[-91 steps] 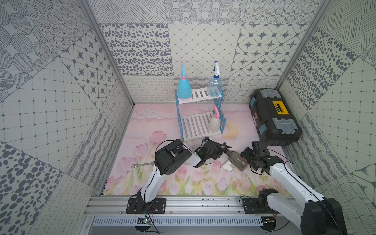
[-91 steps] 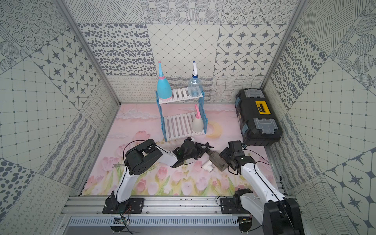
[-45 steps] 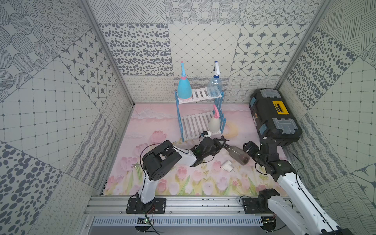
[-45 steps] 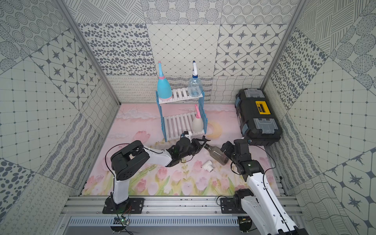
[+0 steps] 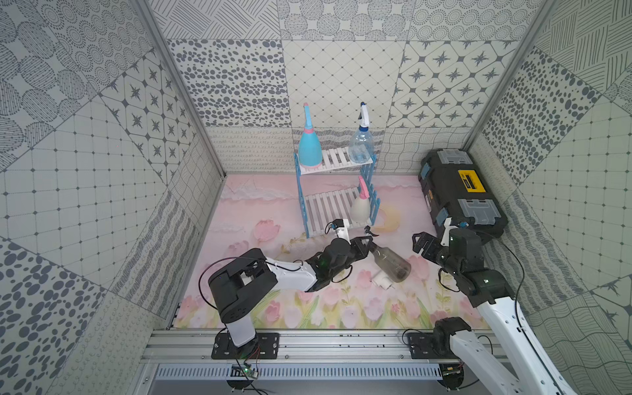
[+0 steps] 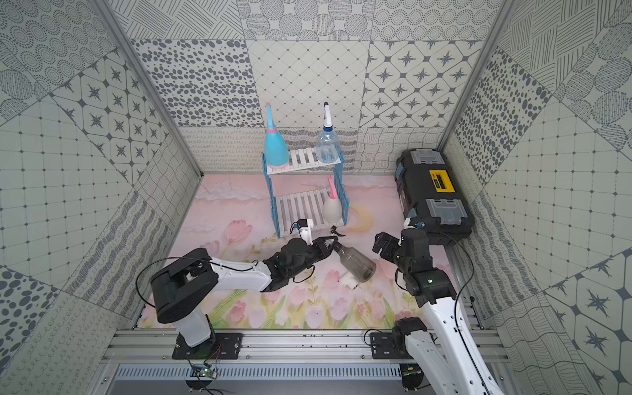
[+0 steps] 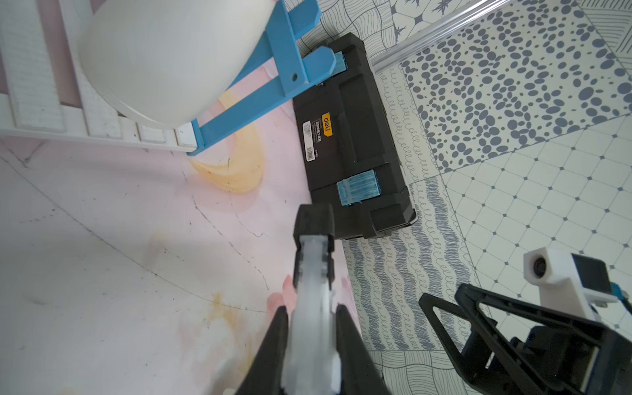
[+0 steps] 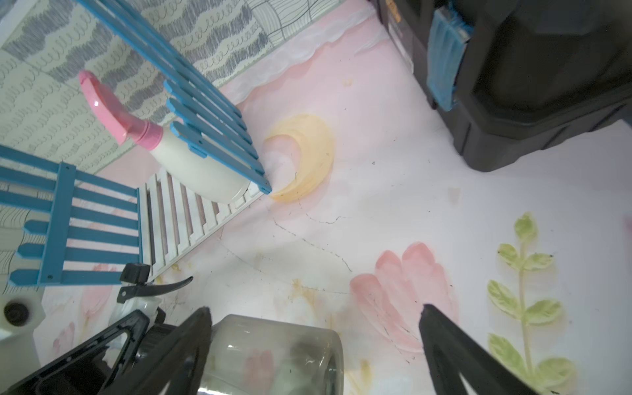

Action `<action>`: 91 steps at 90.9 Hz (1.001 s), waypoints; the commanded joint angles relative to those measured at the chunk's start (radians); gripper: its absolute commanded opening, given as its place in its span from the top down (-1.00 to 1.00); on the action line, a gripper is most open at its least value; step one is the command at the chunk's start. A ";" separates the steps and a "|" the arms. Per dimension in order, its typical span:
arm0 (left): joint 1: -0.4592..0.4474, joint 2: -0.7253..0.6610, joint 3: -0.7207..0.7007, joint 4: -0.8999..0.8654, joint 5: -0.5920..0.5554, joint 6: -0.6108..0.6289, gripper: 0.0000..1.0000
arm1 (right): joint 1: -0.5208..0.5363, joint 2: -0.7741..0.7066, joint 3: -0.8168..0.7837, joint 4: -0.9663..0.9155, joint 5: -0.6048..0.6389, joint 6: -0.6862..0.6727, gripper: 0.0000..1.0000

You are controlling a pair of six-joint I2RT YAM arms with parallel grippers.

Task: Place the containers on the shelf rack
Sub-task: 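Pick up a container from the center of the board, then place the container on the shelf.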

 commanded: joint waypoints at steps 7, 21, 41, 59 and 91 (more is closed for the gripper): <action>-0.026 -0.117 -0.036 0.018 -0.114 0.352 0.83 | 0.018 0.028 -0.042 0.131 -0.181 -0.072 -0.94; -0.040 -0.253 -0.068 -0.106 -0.260 0.573 0.82 | 0.046 0.023 -0.081 0.212 -0.168 -0.056 -0.94; -0.040 -0.382 -0.037 -0.284 -0.446 0.798 0.80 | 0.117 0.023 -0.093 0.354 -0.179 -0.128 -0.94; -0.026 -0.391 0.046 -0.366 -0.578 0.936 0.81 | 0.293 0.057 -0.104 0.532 -0.152 -0.322 -0.93; 0.097 -0.246 0.270 -0.536 -0.645 0.926 0.86 | 0.504 0.193 -0.091 0.695 -0.038 -0.510 -0.94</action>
